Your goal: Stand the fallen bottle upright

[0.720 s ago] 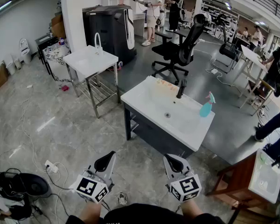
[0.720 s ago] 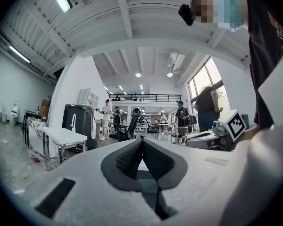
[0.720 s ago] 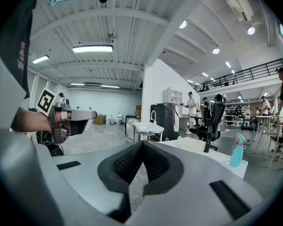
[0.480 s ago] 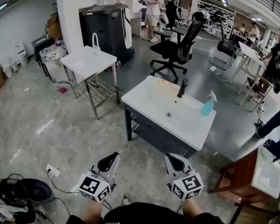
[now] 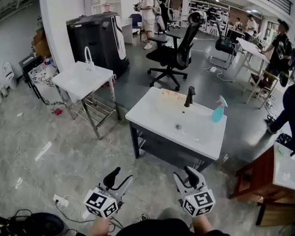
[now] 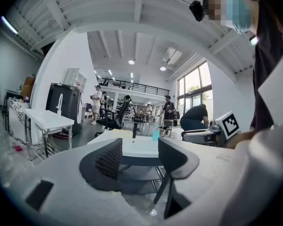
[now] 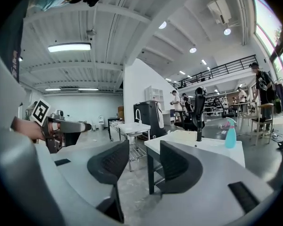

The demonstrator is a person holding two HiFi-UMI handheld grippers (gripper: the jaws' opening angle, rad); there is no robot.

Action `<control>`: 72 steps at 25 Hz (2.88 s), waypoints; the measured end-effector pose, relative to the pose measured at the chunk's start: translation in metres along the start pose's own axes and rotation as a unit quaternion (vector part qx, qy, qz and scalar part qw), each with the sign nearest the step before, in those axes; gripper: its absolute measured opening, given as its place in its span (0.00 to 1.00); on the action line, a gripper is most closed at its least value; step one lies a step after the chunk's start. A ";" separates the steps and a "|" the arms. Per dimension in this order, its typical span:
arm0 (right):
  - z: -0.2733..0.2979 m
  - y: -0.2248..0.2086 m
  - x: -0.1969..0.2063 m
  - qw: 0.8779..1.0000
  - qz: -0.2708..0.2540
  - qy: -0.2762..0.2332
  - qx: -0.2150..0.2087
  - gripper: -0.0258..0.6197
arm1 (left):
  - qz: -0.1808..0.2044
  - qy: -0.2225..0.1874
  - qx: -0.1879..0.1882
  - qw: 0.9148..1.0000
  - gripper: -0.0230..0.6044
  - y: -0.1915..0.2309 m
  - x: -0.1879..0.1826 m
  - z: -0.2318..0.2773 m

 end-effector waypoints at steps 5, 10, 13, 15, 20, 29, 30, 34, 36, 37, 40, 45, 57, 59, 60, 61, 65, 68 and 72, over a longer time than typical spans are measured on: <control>0.018 0.003 0.006 1.000 0.001 0.012 0.017 0.34 | -0.028 -0.006 0.014 1.000 0.41 0.024 0.014 0.015; 0.051 -0.016 -0.002 1.000 0.005 0.018 0.022 0.34 | -0.040 -0.001 0.021 0.999 0.42 0.048 0.023 0.045; 0.076 -0.031 -0.011 1.000 0.002 0.021 0.020 0.34 | -0.046 -0.001 0.014 0.999 0.41 0.066 0.025 0.068; 0.095 -0.044 -0.019 1.000 -0.001 0.021 0.021 0.34 | -0.045 -0.001 0.009 0.999 0.42 0.079 0.024 0.084; 0.151 -0.088 -0.038 1.000 -0.006 0.028 0.013 0.34 | -0.047 0.002 -0.002 0.999 0.42 0.115 0.021 0.139; 0.242 -0.162 -0.076 0.999 -0.030 0.039 0.001 0.34 | -0.050 -0.008 -0.009 0.999 0.42 0.165 0.009 0.256; 0.249 -0.167 -0.079 0.999 -0.032 0.039 0.000 0.34 | -0.052 -0.009 -0.010 0.999 0.42 0.168 0.009 0.266; 0.274 -0.188 -0.084 0.999 -0.033 0.044 0.003 0.34 | -0.066 -0.007 -0.004 0.998 0.42 0.177 0.016 0.296; 0.284 -0.195 -0.085 0.999 -0.028 0.046 0.007 0.34 | -0.073 -0.001 -0.001 0.997 0.41 0.184 0.021 0.307; 0.289 -0.198 -0.085 0.999 -0.025 0.047 0.011 0.34 | -0.078 0.001 0.000 0.997 0.42 0.188 0.024 0.312; 0.308 -0.205 -0.083 0.998 -0.019 0.052 0.024 0.34 | -0.097 0.000 0.006 0.995 0.42 0.205 0.034 0.328; 0.341 -0.211 -0.087 0.997 -0.011 0.047 0.061 0.34 | -0.128 0.002 0.040 0.991 0.42 0.245 0.044 0.363; 0.409 -0.222 -0.097 0.980 0.017 0.025 0.194 0.34 | -0.257 0.011 0.177 0.950 0.42 0.332 0.062 0.467; 0.412 -0.222 -0.096 0.976 0.023 0.020 0.214 0.34 | -0.286 0.015 0.199 0.937 0.42 0.337 0.067 0.482; 0.413 -0.222 -0.095 0.974 0.025 0.019 0.223 0.34 | -0.300 0.016 0.208 0.931 0.42 0.339 0.070 0.490; 0.415 -0.222 -0.095 0.972 0.026 0.017 0.232 0.34 | -0.316 0.019 0.216 0.924 0.42 0.341 0.073 0.497; 0.424 -0.223 -0.090 0.964 0.028 0.018 0.263 0.33 | -0.396 0.018 0.237 0.887 0.42 0.346 0.090 0.527; 0.435 -0.226 -0.093 0.962 0.024 0.025 0.272 0.33 | -0.485 0.000 0.241 0.841 0.42 0.347 0.099 0.552; 0.448 -0.239 -0.096 0.961 0.026 0.032 0.275 0.33 | -0.527 -0.003 0.221 0.821 0.42 0.355 0.118 0.585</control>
Point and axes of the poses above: the fingertips, and each gripper's own axes: z forward along the fingers, y to its left, x out of its underside, the point moved 5 cm from there along -z, backward along the fingers, and after that the axes turned 15 degrees about z, right-handed, at the moved point
